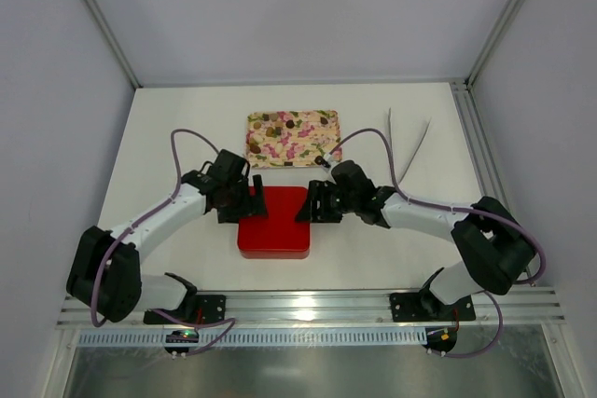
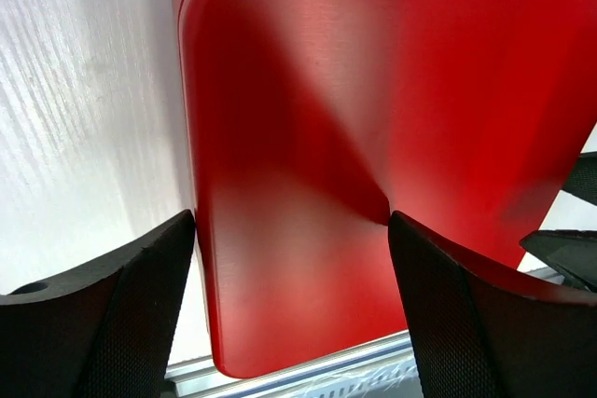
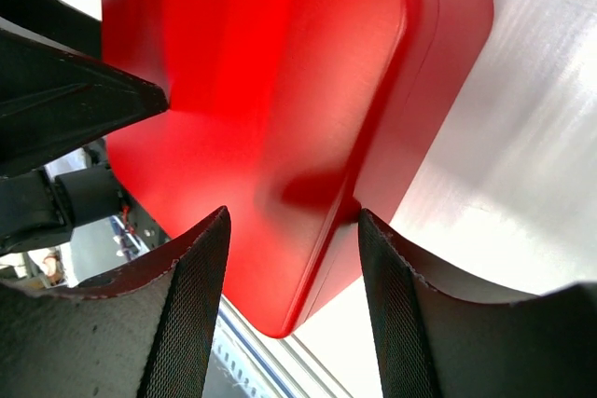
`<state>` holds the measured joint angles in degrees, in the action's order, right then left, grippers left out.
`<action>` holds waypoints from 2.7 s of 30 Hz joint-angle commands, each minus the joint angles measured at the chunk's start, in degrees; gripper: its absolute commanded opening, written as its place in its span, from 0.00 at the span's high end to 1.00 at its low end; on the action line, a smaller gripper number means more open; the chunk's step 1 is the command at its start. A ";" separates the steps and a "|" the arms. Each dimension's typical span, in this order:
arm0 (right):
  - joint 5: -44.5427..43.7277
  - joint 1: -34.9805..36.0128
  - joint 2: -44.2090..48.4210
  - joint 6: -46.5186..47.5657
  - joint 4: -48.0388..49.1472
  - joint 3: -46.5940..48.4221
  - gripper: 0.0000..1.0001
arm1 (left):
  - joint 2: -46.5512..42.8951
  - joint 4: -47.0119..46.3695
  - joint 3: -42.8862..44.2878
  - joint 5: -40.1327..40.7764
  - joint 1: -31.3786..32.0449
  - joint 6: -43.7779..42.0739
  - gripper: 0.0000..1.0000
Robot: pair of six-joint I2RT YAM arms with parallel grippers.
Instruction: Pack the chocolate
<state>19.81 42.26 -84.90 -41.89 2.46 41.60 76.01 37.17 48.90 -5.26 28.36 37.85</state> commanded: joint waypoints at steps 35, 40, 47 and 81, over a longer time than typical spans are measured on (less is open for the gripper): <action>-4.26 2.04 -4.92 5.86 -7.12 1.90 0.32 | 6.52 -13.61 -12.87 -4.50 1.43 14.01 0.57; -3.38 2.04 -4.49 4.71 -5.10 -0.03 0.40 | 6.79 -13.79 -13.13 -4.59 1.61 13.57 0.60; -4.17 1.69 -1.06 4.01 -5.80 -2.75 0.46 | 5.21 -13.09 -12.61 -5.55 1.61 12.96 0.61; -2.06 -9.65 15.72 10.25 -15.55 3.48 0.36 | -2.97 7.21 7.69 4.46 -0.41 -2.07 0.29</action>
<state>17.76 33.93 -73.25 -34.09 -11.79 41.08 74.72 41.30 51.90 -3.20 28.38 39.33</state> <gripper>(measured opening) 0.633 0.701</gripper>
